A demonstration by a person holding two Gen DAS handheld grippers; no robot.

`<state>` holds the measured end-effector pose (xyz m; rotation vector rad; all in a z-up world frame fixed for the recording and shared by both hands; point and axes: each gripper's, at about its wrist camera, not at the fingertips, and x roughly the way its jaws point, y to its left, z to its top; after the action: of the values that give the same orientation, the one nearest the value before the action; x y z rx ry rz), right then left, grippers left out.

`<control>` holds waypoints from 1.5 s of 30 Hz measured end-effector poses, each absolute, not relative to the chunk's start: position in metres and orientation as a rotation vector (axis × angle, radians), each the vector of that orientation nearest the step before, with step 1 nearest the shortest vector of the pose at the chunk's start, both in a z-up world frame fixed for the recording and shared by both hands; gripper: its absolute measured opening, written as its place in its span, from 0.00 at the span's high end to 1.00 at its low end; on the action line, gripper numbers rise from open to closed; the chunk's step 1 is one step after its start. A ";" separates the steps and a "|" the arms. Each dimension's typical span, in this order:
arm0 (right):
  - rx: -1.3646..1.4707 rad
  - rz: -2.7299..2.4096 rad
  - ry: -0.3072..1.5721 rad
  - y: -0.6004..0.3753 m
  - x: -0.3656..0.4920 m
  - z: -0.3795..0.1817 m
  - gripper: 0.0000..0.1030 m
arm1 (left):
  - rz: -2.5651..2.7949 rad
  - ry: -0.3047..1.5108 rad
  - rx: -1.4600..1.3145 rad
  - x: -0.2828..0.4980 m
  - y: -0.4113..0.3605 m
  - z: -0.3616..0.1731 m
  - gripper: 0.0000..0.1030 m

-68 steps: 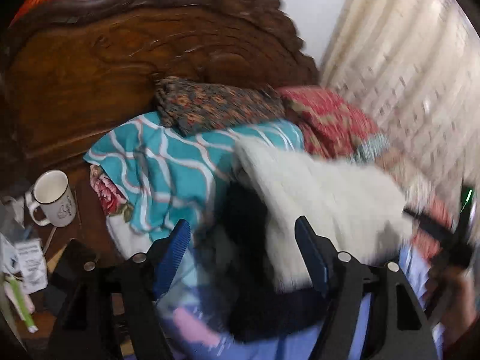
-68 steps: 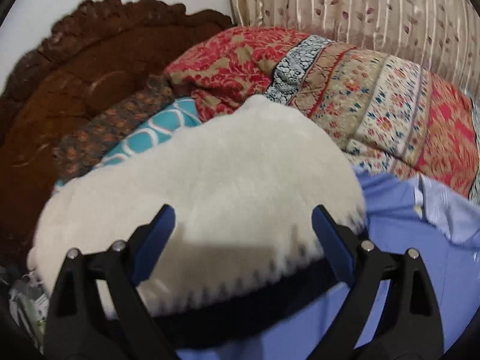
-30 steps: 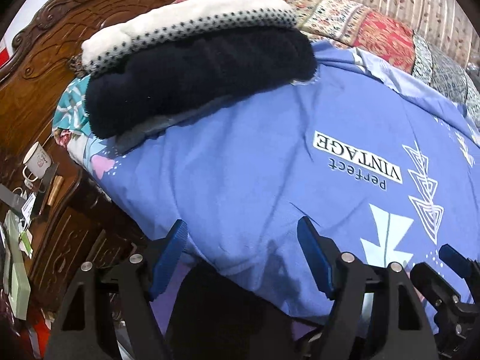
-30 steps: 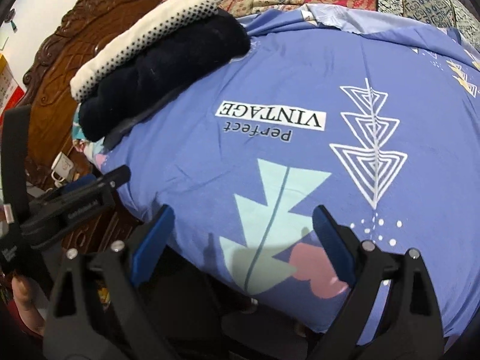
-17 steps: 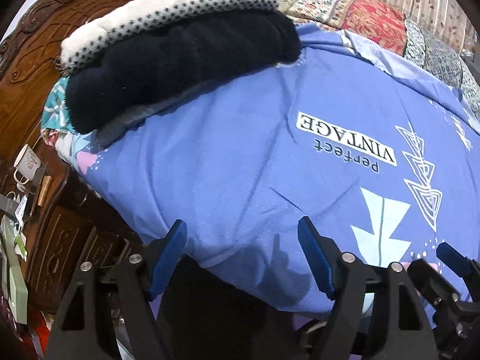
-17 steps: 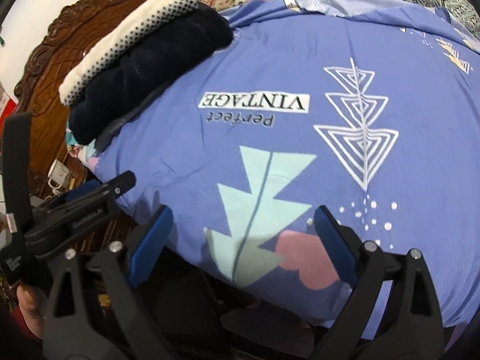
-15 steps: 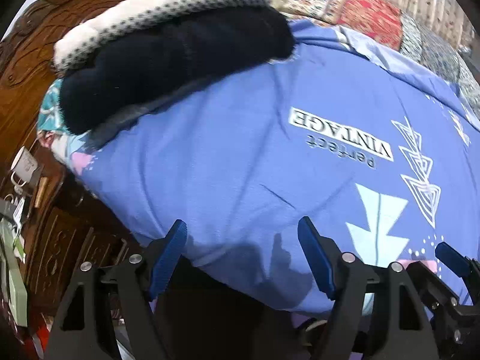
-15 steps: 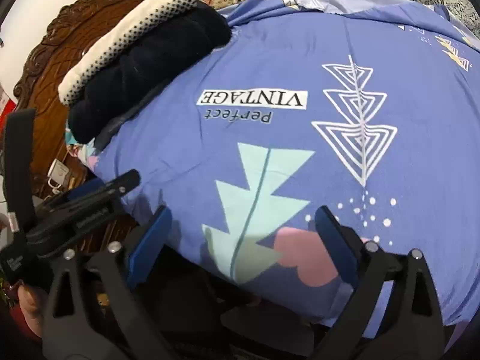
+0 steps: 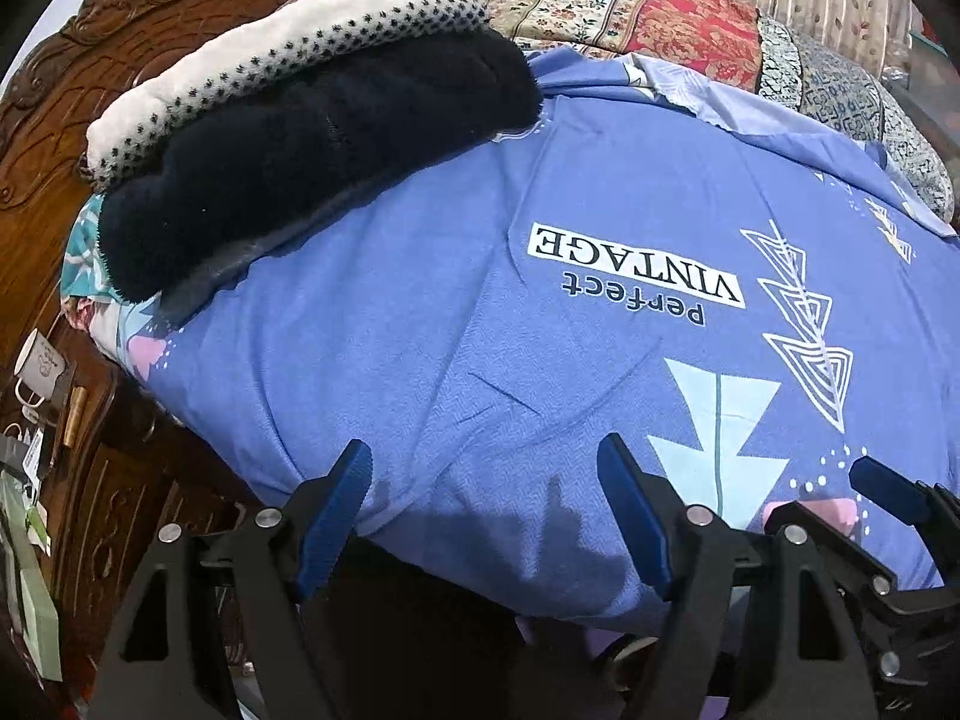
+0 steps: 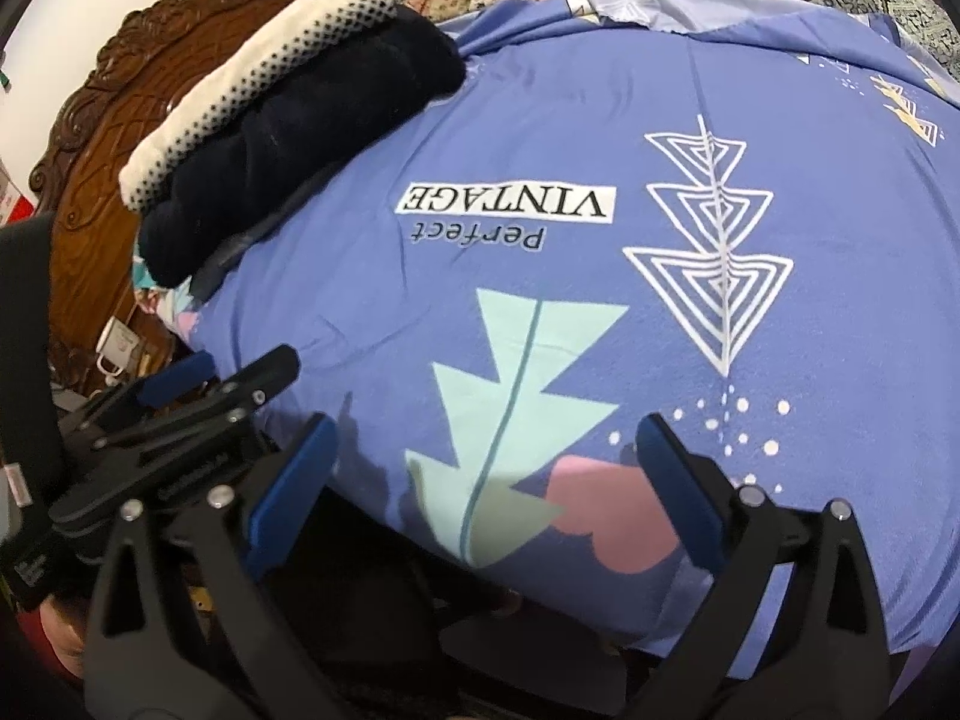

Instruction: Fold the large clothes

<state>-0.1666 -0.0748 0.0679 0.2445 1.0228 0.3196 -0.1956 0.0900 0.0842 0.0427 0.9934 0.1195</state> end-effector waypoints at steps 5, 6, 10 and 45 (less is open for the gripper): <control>0.236 0.316 1.023 -0.074 -0.167 0.068 0.07 | 0.112 0.989 0.052 -0.196 0.087 0.085 0.09; 0.231 0.316 1.021 -0.073 -0.167 0.068 0.07 | 0.112 0.987 0.053 -0.196 0.087 0.085 0.09; 0.212 0.317 1.011 -0.072 -0.168 0.071 0.07 | 0.116 0.986 0.049 -0.197 0.088 0.086 0.09; 0.078 0.293 0.961 -0.052 -0.172 0.086 0.07 | 0.219 1.010 -0.052 -0.206 0.131 0.085 0.09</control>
<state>-0.1725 -0.0520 0.0865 0.0785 0.9606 0.2932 -0.2060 0.1309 0.0849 -0.0519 1.0102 0.2189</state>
